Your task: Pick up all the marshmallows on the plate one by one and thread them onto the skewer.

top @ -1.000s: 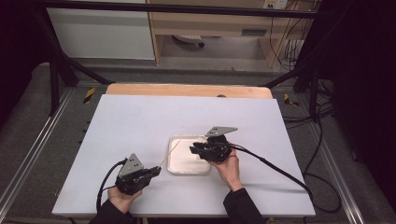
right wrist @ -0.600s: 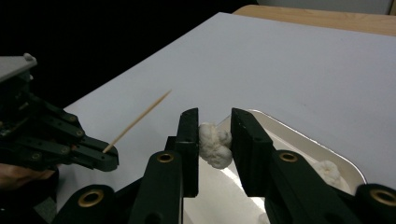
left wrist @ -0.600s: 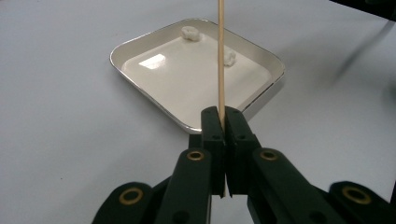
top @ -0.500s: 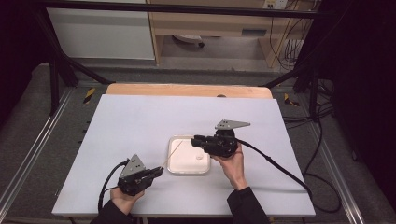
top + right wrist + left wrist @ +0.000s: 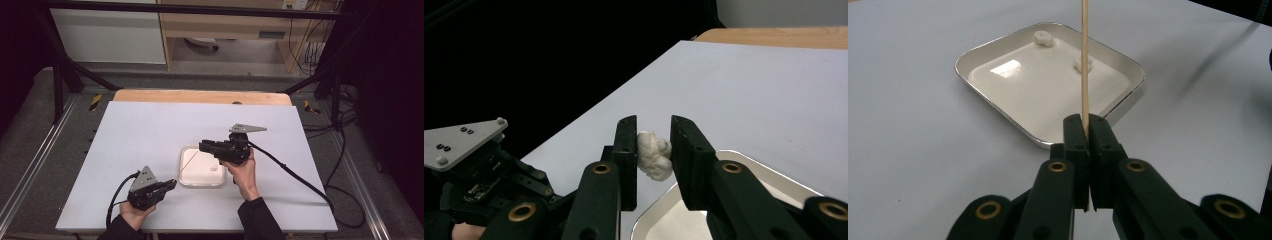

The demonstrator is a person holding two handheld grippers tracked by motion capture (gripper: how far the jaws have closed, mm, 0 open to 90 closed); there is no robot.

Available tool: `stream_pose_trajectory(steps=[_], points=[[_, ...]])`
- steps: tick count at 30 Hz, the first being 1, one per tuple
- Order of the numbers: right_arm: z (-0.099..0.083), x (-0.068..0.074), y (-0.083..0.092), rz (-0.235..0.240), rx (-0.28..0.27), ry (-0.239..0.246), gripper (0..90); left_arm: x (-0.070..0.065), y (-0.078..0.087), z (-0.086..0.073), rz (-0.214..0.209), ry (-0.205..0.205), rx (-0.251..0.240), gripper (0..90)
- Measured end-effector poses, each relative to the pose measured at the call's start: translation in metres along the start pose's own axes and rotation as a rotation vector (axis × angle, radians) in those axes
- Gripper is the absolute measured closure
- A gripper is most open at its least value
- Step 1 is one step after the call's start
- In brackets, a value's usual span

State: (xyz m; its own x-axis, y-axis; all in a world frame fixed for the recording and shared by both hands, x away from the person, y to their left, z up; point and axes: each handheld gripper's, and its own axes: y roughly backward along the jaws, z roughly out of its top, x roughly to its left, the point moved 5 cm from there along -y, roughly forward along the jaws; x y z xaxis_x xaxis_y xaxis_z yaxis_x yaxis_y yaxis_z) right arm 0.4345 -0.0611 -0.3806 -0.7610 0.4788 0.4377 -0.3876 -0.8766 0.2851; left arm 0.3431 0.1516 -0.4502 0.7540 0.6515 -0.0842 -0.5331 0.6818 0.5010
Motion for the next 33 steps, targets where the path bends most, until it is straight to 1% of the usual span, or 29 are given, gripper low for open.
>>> stream_pose_trajectory(steps=[1,9,11,15,20,23,26,27,33], points=[[0.000,0.000,-0.002,0.011,-0.004,-0.013,74.1,0.000,0.000,0.000,-0.001,0.001,-0.001,87.9],[-0.004,0.001,-0.005,0.030,0.002,-0.033,74.8,0.000,0.000,0.000,0.000,0.002,-0.001,87.9],[-0.005,0.002,-0.007,0.046,-0.002,-0.044,75.6,0.000,0.000,0.000,0.002,0.000,0.001,87.9],[-0.007,0.003,-0.009,0.058,0.005,-0.055,76.8,0.000,0.000,-0.002,0.004,-0.002,0.006,88.0],[-0.010,0.004,-0.010,0.068,0.012,-0.054,77.7,0.000,0.000,-0.003,0.004,-0.019,0.016,88.1],[-0.012,0.005,-0.011,0.077,0.019,-0.055,78.2,0.000,-0.001,-0.004,0.003,-0.018,0.024,88.1],[-0.014,0.006,-0.012,0.084,0.021,-0.054,78.5,-0.001,-0.001,-0.004,0.007,-0.027,0.022,88.2],[-0.015,0.007,-0.012,0.093,0.021,-0.060,78.8,-0.001,0.000,-0.004,0.009,-0.027,0.022,88.2],[-0.017,0.009,-0.013,0.105,0.022,-0.061,79.2,-0.001,-0.001,-0.005,0.007,-0.023,0.031,88.3]])
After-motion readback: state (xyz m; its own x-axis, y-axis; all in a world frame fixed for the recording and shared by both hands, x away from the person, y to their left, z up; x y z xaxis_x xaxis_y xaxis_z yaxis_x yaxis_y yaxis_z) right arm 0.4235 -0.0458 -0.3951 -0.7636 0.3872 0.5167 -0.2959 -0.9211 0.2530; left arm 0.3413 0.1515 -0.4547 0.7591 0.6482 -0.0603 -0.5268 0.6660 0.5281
